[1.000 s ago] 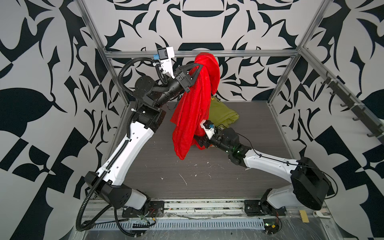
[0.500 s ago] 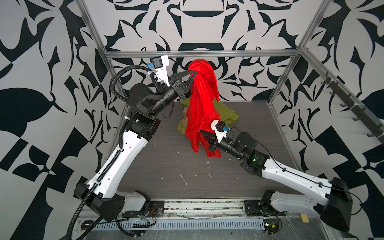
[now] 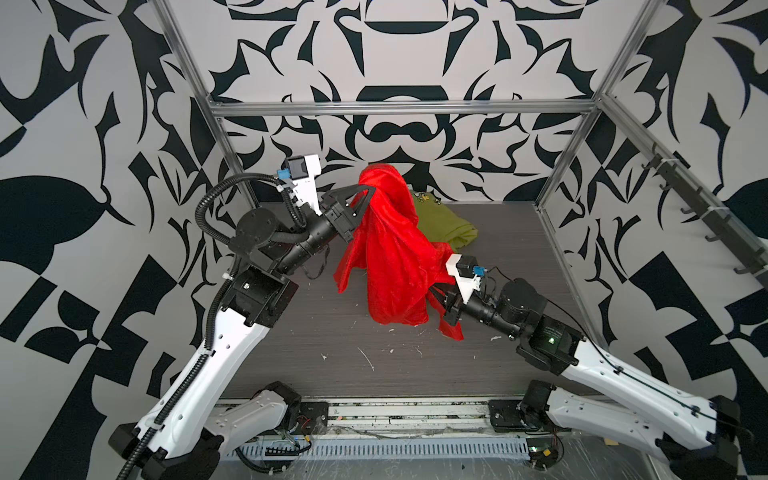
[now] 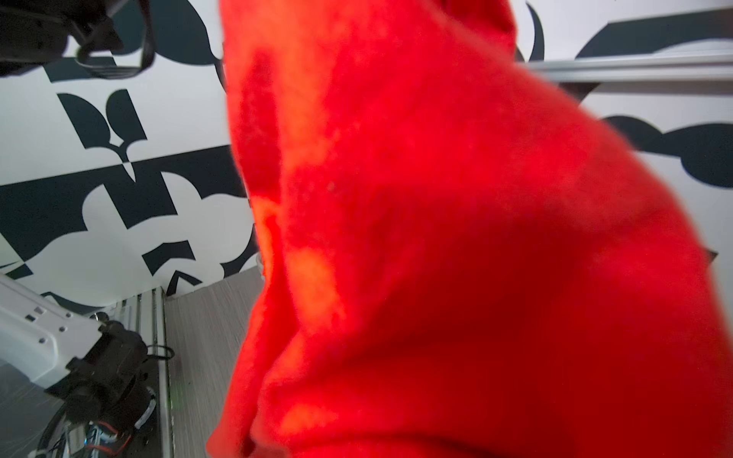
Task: Pick out a specific cloth from the pile
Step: 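Carry the red cloth with both grippers toward the robot and lower it onto the table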
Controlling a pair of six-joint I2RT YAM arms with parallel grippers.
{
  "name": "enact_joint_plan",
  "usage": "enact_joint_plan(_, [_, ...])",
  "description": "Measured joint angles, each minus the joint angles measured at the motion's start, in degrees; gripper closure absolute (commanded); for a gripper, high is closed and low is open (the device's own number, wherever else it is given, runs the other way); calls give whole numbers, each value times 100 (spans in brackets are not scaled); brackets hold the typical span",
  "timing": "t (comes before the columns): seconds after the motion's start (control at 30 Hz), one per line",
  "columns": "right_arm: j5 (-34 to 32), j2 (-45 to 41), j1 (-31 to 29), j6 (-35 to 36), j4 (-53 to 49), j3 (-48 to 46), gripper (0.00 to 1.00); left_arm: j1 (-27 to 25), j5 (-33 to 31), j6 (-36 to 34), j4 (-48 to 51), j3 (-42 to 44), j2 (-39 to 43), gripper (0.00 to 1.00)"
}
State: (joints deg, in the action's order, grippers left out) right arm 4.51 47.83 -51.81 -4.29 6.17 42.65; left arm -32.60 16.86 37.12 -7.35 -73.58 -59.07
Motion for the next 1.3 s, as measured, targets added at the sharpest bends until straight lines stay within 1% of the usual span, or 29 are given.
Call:
enact_joint_plan(0.23, [-144, -90, -11, -433, -531, -592, 100, -284, -55, 280, 302, 1517, 640, 100])
enact_joint_plan(0.4, [-247, -120, -31, -651, -533, -1123, 100, -389, -190, 645, 466, 2643, 1147, 100])
enact_joint_plan(0.57, [-306, -109, -31, -763, -518, -1405, 100, -439, -396, 859, 728, 3351, 1687, 100])
enact_joint_plan(0.73, [-308, 52, -48, -815, -249, -1528, 100, -444, -601, 938, 1058, 4054, 2317, 100])
enact_joint_plan(1.03, [-332, 765, -225, -977, 323, -1893, 100, -444, -861, 1091, 1838, 5174, 3069, 100])
enact_joint_plan(1.1, [-352, 933, -321, -1008, 476, -1958, 96, -444, -861, 1134, 1937, 5353, 3141, 100])
enact_joint_plan(1.2, [-398, 1220, -514, -1064, 678, -2055, 90, -444, -876, 1156, 2041, 5584, 3171, 91])
enact_joint_plan(1.3, [-452, 1443, -643, -1182, 839, -2175, 83, -444, -925, 1152, 2116, 5753, 3241, 78])
